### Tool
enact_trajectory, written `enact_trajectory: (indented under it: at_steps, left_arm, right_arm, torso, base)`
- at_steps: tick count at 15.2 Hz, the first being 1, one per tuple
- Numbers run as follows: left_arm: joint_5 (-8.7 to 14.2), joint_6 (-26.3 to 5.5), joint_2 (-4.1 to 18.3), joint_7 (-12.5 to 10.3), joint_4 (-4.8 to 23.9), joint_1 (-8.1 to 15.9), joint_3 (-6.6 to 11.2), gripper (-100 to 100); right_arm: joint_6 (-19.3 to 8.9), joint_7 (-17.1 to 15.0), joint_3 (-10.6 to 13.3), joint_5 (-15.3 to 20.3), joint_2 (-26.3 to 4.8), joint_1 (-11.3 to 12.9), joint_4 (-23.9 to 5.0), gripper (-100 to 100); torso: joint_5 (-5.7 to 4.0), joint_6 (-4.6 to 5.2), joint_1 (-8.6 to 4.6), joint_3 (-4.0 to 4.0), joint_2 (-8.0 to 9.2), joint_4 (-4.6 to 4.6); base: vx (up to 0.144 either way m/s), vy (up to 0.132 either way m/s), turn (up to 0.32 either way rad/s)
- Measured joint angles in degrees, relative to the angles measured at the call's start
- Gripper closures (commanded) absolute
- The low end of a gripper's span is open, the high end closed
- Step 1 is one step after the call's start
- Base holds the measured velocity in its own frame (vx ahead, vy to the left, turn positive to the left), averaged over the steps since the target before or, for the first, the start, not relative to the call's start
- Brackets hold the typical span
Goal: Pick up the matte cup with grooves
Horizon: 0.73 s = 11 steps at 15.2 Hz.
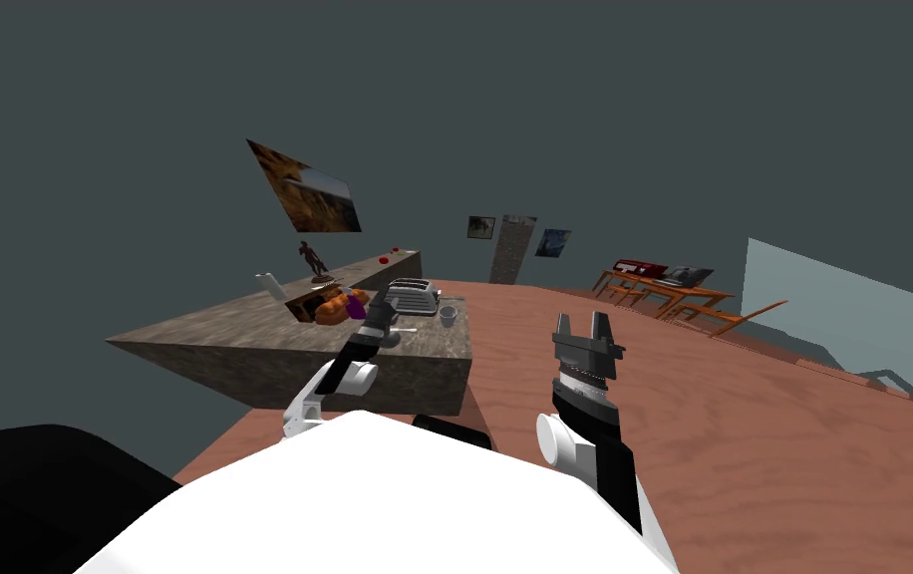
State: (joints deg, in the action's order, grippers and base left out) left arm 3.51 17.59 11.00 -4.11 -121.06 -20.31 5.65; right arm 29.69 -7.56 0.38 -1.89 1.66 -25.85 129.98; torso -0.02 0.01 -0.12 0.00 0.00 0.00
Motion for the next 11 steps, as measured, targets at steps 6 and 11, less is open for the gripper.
enact_trajectory:
  at_steps: [6, 11]
  left_arm:
    - [0.4, -6.1, 1.7, 1.5, 3.0, 3.8, 0.66, -100]
    - [0.8, -11.5, 3.0, 2.5, 4.7, 6.3, 1.3, -100]
  right_arm:
    - [0.0, 0.0, 0.0, 0.0, 0.0, 0.0, 0.0, 0]
    - [0.0, 0.0, 0.0, 0.0, 0.0, 0.0, 0.0, 0]
  torso:
    - [0.0, 0.0, 0.0, 0.0, -0.01, 0.0]
    - [0.0, -0.02, 0.03, 0.0, 0.0, 0.0]
  base:
    - [-0.001, -0.028, -0.031]
    - [-0.001, -0.027, -0.028]
